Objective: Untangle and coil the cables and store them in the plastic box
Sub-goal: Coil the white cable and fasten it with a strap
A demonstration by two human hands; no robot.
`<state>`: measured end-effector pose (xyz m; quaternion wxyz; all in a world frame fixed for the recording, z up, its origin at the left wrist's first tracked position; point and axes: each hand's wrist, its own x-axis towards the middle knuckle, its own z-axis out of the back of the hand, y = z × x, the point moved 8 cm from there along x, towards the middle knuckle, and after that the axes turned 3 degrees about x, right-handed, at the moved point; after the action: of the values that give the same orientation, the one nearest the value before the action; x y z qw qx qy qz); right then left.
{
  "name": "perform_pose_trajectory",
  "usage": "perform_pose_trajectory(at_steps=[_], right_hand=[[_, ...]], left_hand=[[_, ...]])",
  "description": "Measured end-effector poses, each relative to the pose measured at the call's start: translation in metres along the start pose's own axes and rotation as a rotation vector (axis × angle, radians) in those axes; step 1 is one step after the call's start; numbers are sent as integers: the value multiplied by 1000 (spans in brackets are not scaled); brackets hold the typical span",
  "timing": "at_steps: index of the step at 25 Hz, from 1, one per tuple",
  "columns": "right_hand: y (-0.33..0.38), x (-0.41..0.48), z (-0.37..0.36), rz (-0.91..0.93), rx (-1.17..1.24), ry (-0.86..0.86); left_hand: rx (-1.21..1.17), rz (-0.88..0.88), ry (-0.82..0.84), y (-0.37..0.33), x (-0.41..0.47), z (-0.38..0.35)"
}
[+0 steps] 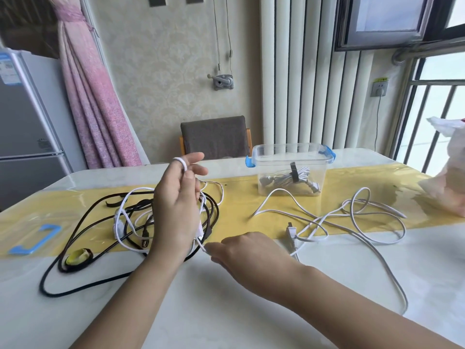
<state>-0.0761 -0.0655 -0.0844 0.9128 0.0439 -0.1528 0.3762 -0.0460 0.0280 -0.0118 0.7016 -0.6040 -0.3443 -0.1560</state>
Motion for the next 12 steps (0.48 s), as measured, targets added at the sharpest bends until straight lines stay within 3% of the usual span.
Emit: perform_pose_trajectory(at_steps=[3,5,12], right_hand=[[7,-2,6,83,15,-30],[1,-6,14,69,28,-75],[-8,-11,28,104,35,-182]], left_hand=[[391,-210,174,-5,-8,-14],[437,-219,247,0,-8,-16],[438,-192,195,-2,4,-2]])
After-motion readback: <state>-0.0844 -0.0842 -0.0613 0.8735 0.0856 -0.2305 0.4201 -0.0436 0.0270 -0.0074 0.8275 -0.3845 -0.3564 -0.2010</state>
